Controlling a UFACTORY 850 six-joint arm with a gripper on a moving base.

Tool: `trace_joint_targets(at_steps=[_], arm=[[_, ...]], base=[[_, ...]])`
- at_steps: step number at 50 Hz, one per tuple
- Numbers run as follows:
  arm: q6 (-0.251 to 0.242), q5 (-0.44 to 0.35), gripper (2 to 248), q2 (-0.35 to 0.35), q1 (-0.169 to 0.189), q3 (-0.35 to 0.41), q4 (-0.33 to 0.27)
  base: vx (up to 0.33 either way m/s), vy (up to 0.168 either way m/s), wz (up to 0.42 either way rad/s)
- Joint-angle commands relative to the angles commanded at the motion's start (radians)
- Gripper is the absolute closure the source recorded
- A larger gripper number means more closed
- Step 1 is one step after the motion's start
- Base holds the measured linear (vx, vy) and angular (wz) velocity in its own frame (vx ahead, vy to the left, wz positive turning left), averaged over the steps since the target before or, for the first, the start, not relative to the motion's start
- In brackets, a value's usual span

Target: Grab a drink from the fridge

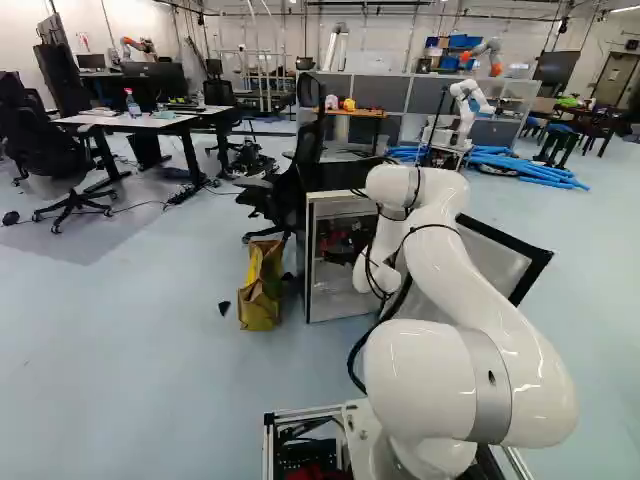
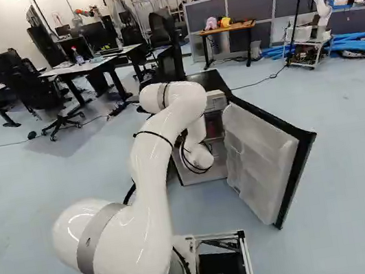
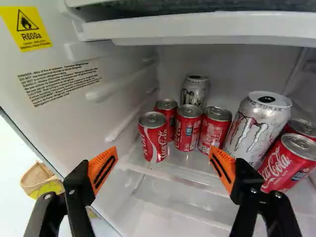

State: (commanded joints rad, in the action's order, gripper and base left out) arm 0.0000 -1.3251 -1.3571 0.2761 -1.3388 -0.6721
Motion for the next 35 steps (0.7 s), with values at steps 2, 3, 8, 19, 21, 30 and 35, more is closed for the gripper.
trace_joint_targets(at_steps=[2, 3, 8, 19, 21, 30, 35], arm=[[0.0, 0.004, 3, -0.001, -0.001, -0.001, -0.005], [0.0, 0.006, 3, -0.001, -0.001, -0.002, -0.008], [0.0, 0.015, 3, -0.003, -0.004, -0.005, -0.02], [0.0, 0.026, 3, -0.004, -0.006, -0.007, -0.039], [0.0, 0.026, 3, -0.004, -0.006, -0.007, -0.039], [0.0, 0.026, 3, -0.004, -0.006, -0.007, -0.039], [0.0, 0.026, 8, -0.004, -0.006, -0.007, -0.039]], base=[[0.0, 0.0, 0.0], [0.0, 0.0, 0.0], [0.0, 0.0, 0.0], [0.0, 0.0, 0.0], [0.0, 0.0, 0.0], [0.0, 0.0, 0.0], [0.0, 0.0, 0.0]])
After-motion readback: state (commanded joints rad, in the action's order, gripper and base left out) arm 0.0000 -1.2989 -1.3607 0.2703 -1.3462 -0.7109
